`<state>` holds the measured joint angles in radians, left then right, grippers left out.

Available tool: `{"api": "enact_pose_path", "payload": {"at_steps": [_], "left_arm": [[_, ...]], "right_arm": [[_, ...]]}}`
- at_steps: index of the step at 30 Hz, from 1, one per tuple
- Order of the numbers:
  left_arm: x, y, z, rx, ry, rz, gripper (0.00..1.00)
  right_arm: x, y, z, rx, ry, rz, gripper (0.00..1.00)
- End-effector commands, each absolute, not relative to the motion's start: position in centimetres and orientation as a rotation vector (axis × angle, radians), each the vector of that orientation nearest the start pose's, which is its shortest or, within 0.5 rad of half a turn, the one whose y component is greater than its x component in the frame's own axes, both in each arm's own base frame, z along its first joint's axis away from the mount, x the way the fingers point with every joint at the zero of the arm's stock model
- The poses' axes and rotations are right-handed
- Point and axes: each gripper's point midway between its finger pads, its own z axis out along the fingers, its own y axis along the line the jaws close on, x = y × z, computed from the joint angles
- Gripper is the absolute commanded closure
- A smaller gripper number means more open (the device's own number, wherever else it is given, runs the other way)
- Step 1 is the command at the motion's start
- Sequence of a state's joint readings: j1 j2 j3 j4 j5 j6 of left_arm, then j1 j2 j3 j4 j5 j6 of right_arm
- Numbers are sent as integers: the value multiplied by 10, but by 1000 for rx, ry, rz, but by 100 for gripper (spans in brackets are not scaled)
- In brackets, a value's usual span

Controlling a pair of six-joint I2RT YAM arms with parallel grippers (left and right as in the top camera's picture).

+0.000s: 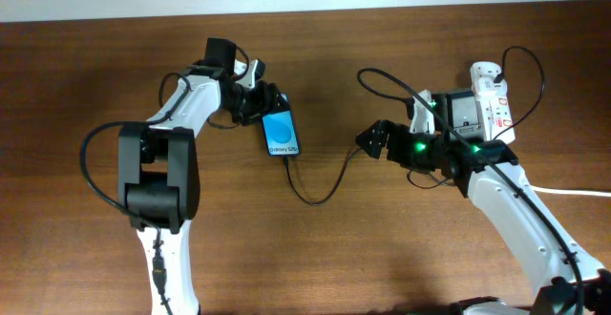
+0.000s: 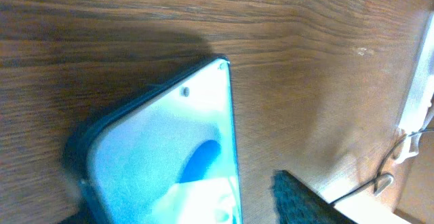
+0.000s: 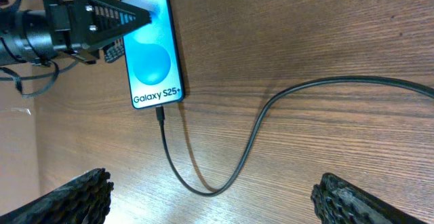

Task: Plug charger to phone and switch on socket

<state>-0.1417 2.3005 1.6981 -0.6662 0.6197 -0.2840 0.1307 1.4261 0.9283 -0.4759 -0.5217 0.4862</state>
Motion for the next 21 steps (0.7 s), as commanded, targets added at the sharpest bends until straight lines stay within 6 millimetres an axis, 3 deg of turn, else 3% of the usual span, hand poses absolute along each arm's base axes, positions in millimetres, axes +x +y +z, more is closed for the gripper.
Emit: {"api": "enact_pose_path", "payload": {"at_steps": [1,4,7,8,10,12,13,16,18,21], "left_arm": [[470,-145,-7,-59,2902,-758,30],[464,-129,-15,-14,2949,-616,11],[466,-121,-1,-17,2937,-535,6],[472,-112,22,-17,2894,-457,5],[472,-106,78,-14,2806,-447,7],[472,-99,116,-19,2730,-447,7],[472,-94,147,-22,2663,-446,7],[460,-94,225,16,2488,-481,4],[450,-91,260,25,2412,-471,0],[443,-90,274,28,2385,-465,1]], "right_arm": [[336,129,126,206,2585,872,1],[335,129,126,207,2587,872,1],[335,129,125,198,2589,868,1],[334,128,125,176,2589,861,1],[334,129,125,171,2589,861,1],[334,129,125,144,2585,853,1],[334,129,125,141,2585,853,1],[335,129,126,139,2582,853,1],[335,129,133,129,2588,852,1],[334,130,146,59,2597,838,1]]}}
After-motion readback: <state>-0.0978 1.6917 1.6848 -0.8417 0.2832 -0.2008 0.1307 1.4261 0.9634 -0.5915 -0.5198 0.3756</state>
